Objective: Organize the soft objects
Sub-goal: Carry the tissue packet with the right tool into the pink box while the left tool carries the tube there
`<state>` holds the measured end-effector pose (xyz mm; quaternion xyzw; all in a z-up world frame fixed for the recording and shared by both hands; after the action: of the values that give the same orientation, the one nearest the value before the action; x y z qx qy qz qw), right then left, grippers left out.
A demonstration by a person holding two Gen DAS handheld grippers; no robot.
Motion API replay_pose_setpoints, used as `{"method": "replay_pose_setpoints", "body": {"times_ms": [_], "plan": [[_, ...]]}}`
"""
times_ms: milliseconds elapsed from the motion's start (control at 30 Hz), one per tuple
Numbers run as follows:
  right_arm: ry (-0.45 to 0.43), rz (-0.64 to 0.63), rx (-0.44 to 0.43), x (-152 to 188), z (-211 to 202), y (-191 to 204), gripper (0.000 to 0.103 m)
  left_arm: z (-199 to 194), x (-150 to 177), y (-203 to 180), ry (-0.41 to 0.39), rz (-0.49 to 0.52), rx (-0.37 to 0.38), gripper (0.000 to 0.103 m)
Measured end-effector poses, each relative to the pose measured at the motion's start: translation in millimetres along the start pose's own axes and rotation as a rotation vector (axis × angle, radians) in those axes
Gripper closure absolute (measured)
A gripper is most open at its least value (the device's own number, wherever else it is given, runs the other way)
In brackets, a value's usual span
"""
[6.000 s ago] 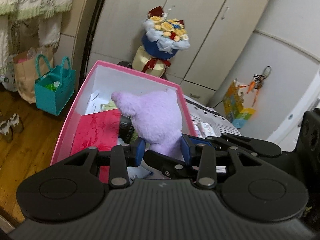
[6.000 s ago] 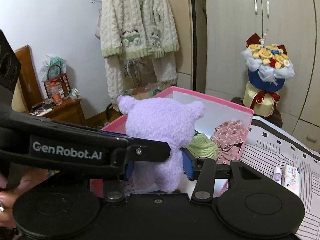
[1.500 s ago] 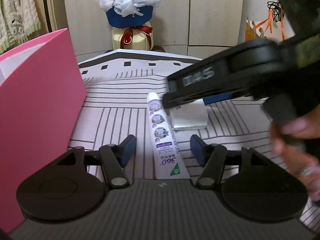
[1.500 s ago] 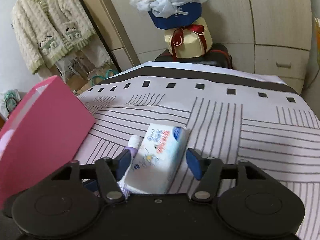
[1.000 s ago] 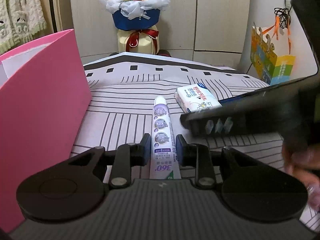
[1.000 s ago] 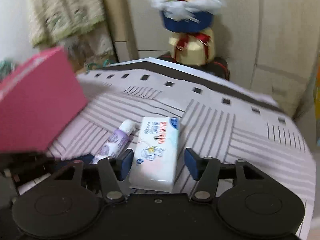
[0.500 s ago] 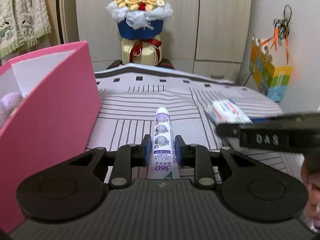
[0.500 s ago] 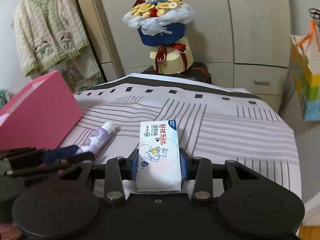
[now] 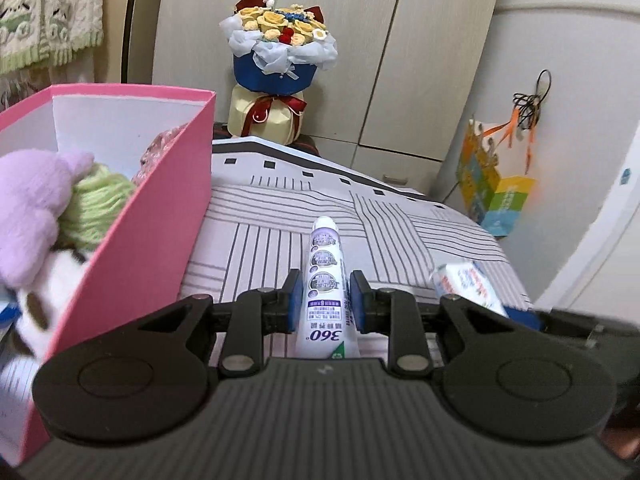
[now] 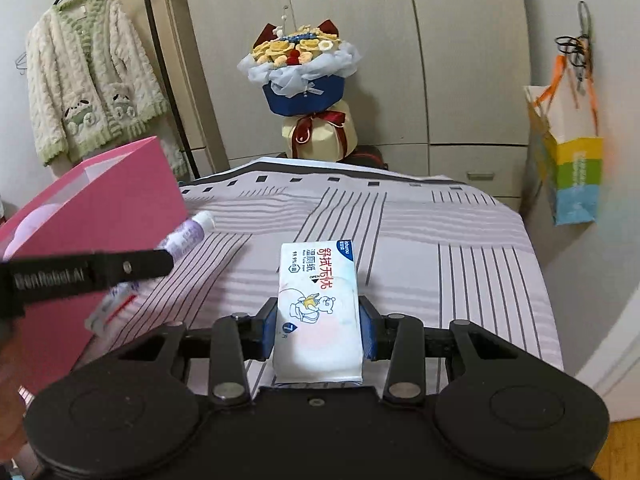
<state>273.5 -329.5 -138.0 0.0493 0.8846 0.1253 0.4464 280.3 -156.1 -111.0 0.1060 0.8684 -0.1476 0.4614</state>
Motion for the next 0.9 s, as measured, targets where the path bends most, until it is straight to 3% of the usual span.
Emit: {"method": "replay_pose_setpoints", "body": {"times_ms": [533, 700, 900], "plan": [[-0.038, 0.103, 0.003, 59.2, -79.1, 19.7, 0.058, -88.2, 25.9, 4.8, -0.007, 0.013, 0.184, 0.079], [0.019, 0.103, -0.023, 74.6, -94.0, 29.5, 0.058, -112.1, 31.3, 11.8, 0.026, 0.054, 0.247, 0.079], [0.089, 0.008, -0.054, 87.2, -114.0, 46.6, 0.058, -138.8, 35.7, 32.4, 0.082, 0.091, 0.281, 0.079]]}}
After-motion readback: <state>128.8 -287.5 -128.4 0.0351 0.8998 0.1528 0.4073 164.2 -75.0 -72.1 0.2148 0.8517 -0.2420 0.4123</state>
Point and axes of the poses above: each gripper's, at about its wrist camera, not at the fingertips, and z roughly the way its jaws point, y to its left, x to its underside, the point moved 6 cm from there along z, roughly the way its jaws point, and after that the axes turned 5 degrees about z, right-handed, at the moved point
